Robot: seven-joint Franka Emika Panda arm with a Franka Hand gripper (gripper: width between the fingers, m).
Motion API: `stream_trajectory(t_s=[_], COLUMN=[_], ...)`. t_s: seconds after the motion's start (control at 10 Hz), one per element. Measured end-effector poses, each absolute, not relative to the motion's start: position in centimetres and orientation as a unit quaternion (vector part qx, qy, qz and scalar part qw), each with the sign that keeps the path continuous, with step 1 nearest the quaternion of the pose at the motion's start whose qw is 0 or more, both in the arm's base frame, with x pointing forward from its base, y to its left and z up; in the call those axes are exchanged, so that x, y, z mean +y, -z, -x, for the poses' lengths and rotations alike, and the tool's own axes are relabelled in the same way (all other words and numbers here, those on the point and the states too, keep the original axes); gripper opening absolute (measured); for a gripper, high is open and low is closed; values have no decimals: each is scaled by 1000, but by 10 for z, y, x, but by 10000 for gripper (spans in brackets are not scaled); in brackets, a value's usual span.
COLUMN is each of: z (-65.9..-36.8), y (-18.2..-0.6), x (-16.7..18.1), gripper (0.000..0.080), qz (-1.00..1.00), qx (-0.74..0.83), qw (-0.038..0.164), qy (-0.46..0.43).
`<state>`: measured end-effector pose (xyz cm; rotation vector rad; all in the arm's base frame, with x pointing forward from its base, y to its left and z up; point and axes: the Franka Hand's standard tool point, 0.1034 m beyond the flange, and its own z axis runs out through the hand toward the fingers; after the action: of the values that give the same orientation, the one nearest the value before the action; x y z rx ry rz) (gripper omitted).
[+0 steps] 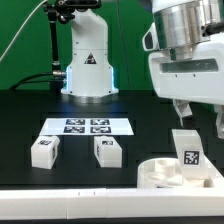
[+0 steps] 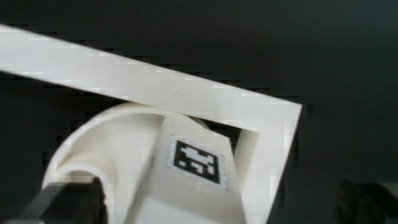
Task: Assemble stool
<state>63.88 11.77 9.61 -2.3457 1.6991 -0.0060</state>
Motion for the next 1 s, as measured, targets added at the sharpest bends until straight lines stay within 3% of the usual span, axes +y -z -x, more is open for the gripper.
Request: stream_trajectory(t_s=[0.3, 0.5, 1.0], z=[-637, -641, -642], y=[-100, -112, -112], x=[124, 127, 125], gripper=[648, 648, 648], qz=[879, 926, 980], qx=[466, 368, 185], qw=[103, 87, 75], qy=[3, -1, 18])
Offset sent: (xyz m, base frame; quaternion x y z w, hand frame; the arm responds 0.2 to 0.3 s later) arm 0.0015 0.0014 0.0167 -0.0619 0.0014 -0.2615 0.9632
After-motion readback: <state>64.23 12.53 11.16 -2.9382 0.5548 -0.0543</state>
